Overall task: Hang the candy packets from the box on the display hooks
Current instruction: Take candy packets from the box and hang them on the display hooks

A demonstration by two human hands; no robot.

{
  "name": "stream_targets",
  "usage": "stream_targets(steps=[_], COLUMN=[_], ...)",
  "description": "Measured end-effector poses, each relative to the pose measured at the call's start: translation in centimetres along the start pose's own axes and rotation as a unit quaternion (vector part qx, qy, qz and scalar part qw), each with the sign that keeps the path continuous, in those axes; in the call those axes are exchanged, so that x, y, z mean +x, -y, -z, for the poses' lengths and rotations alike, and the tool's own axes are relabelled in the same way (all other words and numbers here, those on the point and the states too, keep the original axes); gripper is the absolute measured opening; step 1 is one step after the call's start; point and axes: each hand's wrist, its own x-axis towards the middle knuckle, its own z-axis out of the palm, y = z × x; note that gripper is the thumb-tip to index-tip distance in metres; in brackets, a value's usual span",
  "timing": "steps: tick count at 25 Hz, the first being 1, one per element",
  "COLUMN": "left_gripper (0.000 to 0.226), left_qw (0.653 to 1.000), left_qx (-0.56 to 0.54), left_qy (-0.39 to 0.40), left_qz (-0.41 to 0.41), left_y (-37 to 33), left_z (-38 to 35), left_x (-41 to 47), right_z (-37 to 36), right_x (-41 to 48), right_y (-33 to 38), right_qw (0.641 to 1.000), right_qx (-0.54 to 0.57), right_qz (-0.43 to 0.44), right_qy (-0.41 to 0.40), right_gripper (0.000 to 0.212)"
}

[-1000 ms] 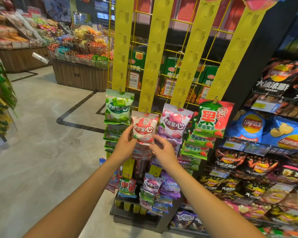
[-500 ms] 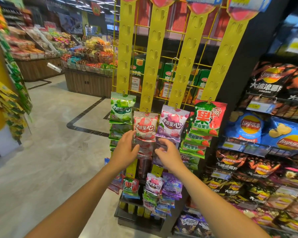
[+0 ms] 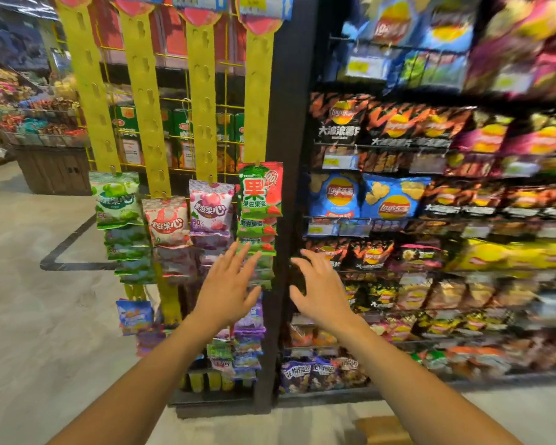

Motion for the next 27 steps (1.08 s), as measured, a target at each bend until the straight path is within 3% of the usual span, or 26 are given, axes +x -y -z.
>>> stream_targets(steps=[6, 14, 20, 27], left_gripper=[0.071, 0.071, 0.073, 0.071], left_qw=[0.997, 0.98, 0.956, 0.942], left_qx=[-0.02, -0.078, -0.099, -0.119], left_qy=[-0.002, 0.08, 0.154, 0.175], left_qz=[-0.077, -0.167, -0.229, -0.26], left_y=[-15.2, -33.3, -41.3, -46.4], left_z=[-2.2, -7.2, -12.2, -16.9], left_x=[1.0, 1.0, 2.2, 6.4], right_z=[7.4, 14.3, 16.0, 15.8], right_x=[-9.2, -23.5, -30.9, -31.5], right_y=[-11.1, -24.0, -30.3, -37.1], right_qw=[0.993, 0.966, 0.936, 0.921], right_qx=[-0.082, -0.114, -0.109, -0.106], right_qz=[-0.07, -0.228, -0.335, -0.375], right_qy=[-0.037, -0.03, -0.018, -0.023], right_gripper=[0.061, 0.062, 0.065, 0.059])
